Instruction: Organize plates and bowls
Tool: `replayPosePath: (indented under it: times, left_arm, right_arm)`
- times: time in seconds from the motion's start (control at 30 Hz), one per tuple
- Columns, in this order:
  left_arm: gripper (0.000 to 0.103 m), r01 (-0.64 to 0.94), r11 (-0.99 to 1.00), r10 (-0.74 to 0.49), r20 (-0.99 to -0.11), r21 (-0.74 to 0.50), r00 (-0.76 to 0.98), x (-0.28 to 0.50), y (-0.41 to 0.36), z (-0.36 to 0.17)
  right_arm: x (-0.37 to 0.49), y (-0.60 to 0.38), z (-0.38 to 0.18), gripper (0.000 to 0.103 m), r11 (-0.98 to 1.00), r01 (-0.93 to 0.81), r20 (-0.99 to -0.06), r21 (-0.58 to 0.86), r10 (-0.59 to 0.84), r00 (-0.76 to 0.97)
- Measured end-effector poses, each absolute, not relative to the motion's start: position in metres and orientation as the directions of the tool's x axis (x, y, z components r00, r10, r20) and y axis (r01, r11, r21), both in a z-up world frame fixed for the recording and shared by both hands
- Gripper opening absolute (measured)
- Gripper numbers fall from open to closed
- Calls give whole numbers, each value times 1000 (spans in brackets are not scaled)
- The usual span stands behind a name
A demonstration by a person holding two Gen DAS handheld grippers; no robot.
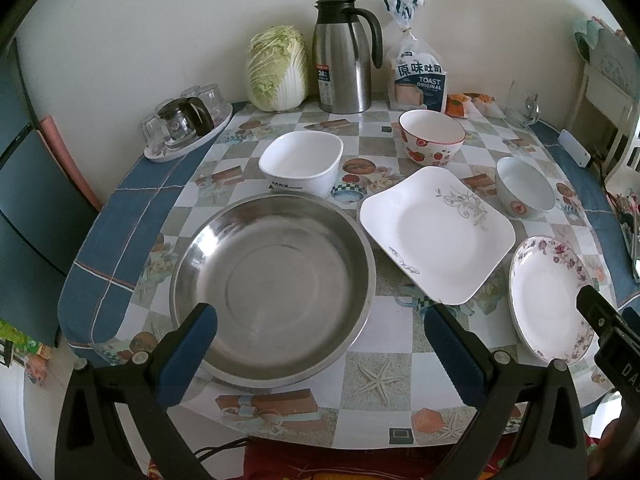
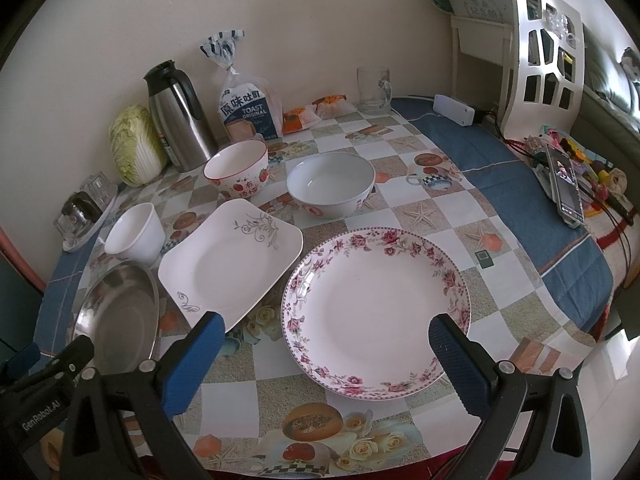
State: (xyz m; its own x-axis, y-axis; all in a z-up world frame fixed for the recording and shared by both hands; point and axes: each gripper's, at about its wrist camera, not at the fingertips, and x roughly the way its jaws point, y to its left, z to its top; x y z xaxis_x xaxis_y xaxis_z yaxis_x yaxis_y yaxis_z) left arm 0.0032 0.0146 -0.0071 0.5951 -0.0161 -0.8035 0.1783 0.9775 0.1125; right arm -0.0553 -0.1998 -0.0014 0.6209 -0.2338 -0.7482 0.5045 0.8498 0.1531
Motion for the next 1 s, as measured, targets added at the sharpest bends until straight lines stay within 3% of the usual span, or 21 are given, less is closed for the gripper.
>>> replayPosePath:
  times: [0.27,0.63,1.0]
  left_arm:
    - [103,175,982,-48,-805,70,591,7,19,-1]
    - [103,111,980,-201,-778,-168,596,56,45,37]
    - [103,-3,971,-171,-702,-239,692,108,76,44]
  right_arm:
    - [-54,-199,-1,103,851,502,-748,154,-231,622]
    - [-19,-199,27,103,883,445,-719,153,-209,663]
    - [45,-184,33,103,915,345,-706,208,-103,700]
